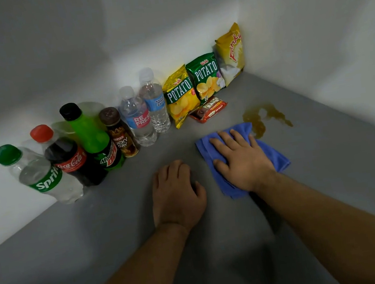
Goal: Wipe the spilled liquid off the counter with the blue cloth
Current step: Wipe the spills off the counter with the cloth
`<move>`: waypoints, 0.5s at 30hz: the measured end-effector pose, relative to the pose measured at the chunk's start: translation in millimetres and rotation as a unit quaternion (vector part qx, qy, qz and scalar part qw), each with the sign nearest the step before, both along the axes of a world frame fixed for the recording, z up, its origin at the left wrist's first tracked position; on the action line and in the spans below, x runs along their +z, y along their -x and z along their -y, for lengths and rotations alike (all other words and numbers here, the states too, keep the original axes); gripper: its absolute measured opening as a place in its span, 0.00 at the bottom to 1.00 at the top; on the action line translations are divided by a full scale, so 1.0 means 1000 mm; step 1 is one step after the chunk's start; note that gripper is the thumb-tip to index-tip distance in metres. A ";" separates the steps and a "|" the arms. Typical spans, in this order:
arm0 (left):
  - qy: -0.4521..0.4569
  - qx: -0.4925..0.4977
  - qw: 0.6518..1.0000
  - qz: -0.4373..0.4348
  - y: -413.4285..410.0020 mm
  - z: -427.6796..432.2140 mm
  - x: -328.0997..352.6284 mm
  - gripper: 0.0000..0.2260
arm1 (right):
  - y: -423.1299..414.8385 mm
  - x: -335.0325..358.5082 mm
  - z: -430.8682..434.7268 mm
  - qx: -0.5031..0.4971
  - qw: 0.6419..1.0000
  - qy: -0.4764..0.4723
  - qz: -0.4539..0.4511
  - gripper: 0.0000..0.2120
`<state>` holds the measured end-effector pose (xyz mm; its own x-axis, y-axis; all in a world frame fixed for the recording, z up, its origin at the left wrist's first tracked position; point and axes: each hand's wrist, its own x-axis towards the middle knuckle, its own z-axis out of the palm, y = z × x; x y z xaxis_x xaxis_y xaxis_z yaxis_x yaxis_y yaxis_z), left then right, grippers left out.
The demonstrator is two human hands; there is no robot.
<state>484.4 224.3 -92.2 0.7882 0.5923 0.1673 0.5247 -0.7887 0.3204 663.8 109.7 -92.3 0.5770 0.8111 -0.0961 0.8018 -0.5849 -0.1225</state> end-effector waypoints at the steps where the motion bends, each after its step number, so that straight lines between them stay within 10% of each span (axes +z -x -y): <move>1: -0.001 0.000 1.000 -0.004 0.000 0.000 0.000 0.17 | 0.002 0.000 -0.013 -0.006 1.000 0.004 0.000 0.31; 9: 0.003 -0.004 1.000 0.030 0.000 -0.001 -0.003 0.12 | 0.004 0.002 0.027 0.175 0.984 -0.013 -0.043 0.31; 15: -0.015 -0.011 1.000 0.000 0.000 -0.003 -0.001 0.16 | -0.010 0.004 0.024 0.094 0.995 0.002 -0.022 0.30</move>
<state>484.9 227.2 -93.0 0.8007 0.5698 0.1850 0.5074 -0.8093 0.2960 674.2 86.2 -88.3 0.4100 0.9040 -0.1207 0.8911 -0.4253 -0.1583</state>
